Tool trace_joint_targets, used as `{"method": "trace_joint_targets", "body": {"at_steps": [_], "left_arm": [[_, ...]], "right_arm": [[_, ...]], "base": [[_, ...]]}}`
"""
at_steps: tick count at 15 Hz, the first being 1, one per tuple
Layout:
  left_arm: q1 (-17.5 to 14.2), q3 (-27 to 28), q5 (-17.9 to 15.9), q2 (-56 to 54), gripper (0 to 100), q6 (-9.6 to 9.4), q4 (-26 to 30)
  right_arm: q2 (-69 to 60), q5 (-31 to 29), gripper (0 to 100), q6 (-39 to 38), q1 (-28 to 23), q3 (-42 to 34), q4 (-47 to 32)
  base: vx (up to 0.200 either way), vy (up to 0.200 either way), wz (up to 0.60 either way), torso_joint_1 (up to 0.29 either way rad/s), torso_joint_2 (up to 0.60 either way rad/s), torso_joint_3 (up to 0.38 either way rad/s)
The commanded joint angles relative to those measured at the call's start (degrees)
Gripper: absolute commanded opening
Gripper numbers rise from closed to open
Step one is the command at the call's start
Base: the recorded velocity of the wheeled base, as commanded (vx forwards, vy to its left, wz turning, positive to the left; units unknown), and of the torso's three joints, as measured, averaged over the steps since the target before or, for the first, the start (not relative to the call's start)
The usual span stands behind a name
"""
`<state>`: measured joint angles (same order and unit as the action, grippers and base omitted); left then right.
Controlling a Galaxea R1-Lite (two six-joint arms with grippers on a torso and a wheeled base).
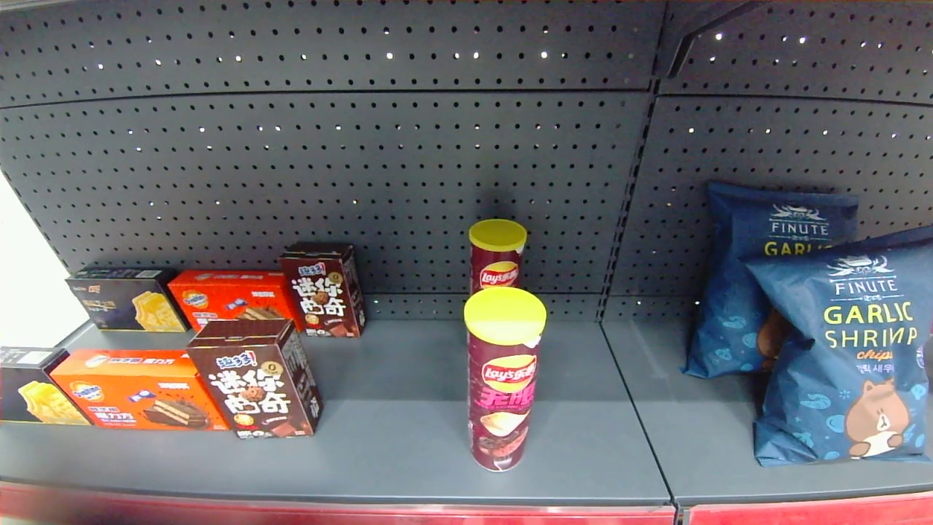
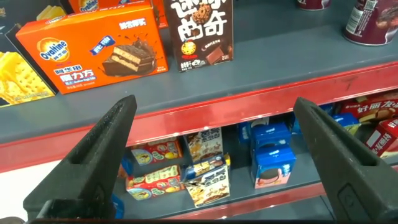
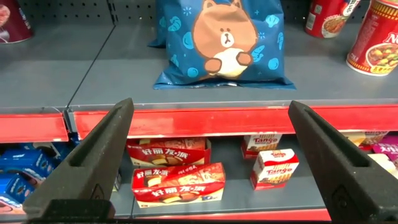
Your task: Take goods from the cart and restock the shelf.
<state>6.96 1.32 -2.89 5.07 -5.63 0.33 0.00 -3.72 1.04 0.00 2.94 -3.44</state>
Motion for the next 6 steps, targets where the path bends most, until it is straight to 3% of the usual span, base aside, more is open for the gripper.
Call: {"method": "trace_joint_targets", "body": {"at_steps": [1, 6], "left_arm": [[-0.02, 0.00, -0.01, 0.11, 100, 0.27, 0.02], [-0.02, 0.00, -0.36, 0.20, 100, 0.27, 0.02]], "right_arm": [[0.09, 0.03, 100, 0.11, 0.00, -0.04, 0.01], [0.09, 0.11, 100, 0.19, 0.00, -0.04, -0.08]], "base": [[0.000, 0.000, 0.00, 0.000, 0.00, 0.000], [0.000, 0.000, 0.00, 0.000, 0.00, 0.000]]}}
